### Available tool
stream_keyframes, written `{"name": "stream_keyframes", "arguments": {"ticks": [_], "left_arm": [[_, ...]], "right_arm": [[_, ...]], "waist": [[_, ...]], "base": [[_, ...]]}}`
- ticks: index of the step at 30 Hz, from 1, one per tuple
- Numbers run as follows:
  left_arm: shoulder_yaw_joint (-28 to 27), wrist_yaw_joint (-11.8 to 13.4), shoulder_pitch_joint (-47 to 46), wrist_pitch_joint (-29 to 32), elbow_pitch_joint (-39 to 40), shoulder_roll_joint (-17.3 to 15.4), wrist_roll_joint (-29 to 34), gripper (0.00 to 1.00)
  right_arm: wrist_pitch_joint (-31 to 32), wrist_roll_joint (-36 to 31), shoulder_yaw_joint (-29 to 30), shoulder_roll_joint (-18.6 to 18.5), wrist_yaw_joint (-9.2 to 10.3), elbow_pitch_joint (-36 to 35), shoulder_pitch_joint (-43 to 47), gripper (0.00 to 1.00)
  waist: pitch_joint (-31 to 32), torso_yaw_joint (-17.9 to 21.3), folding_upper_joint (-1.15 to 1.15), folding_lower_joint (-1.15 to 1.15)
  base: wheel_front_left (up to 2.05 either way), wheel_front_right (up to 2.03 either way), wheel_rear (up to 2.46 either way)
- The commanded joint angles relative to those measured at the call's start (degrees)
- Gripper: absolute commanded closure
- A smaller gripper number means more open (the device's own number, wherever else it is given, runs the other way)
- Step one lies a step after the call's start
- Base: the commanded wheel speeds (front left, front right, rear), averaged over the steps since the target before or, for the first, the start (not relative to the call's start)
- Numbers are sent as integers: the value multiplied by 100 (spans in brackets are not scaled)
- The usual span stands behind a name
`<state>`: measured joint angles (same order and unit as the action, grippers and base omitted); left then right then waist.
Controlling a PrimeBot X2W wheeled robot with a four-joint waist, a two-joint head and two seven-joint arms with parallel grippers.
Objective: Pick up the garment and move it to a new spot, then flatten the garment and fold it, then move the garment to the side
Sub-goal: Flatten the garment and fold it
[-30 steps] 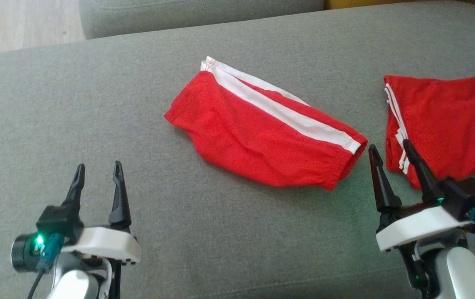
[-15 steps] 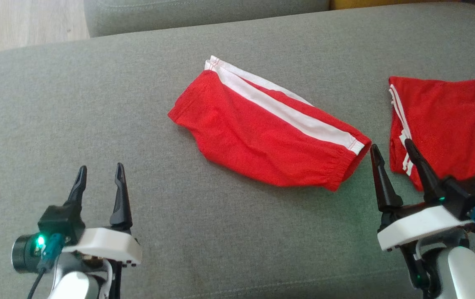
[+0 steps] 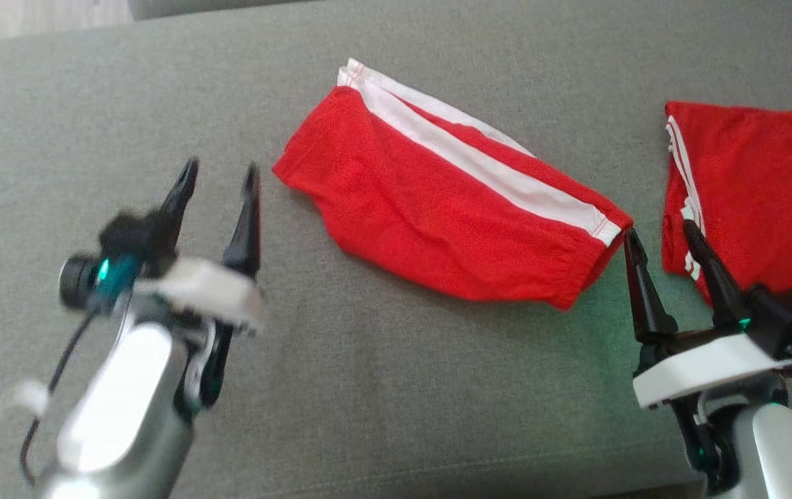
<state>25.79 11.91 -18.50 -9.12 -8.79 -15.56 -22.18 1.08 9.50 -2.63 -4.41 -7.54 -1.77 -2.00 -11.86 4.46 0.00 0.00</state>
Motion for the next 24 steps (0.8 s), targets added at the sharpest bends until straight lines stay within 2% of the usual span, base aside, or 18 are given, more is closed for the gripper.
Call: {"name": "stream_keyframes", "arguments": {"ticks": [1,8,11,16,21,22,23,24], "left_arm": [[-133,-141,-539,47,-111,16,-70,0],[59,-860,-1889,362,-1946,438,-375,0],[79,-1080,-2290,431,-2798,539,-467,0],[102,-1242,-2795,558,-4045,617,-522,0],[144,-1373,-3095,732,-4954,698,-575,0],[166,-1409,-3140,753,-5074,722,-576,30],[180,-1449,-3179,780,-5185,748,-587,82],[192,-1485,-3217,792,-5280,771,-599,100]], "right_arm": [[0,-23,-135,-2,5,-227,-271,0],[-41,-2,-276,21,5,-156,-468,0],[-82,27,-370,39,5,-66,-547,0],[-151,109,-436,73,5,61,-614,0],[-201,170,-485,93,5,178,-638,0],[-212,178,-486,96,5,194,-642,0],[-218,194,-479,100,5,210,-643,0],[-217,215,-476,104,5,227,-645,0]], "waist": [[-133,73,0,0],[-459,319,0,0],[-512,471,0,0],[-600,641,0,0],[-619,742,0,0],[-622,749,0,0],[-626,753,0,0],[-629,754,0,0]], "base": [[0,0,0],[0,0,0],[0,0,0],[0,0,0],[0,0,0],[0,0,0],[0,0,0],[0,0,0]]}}
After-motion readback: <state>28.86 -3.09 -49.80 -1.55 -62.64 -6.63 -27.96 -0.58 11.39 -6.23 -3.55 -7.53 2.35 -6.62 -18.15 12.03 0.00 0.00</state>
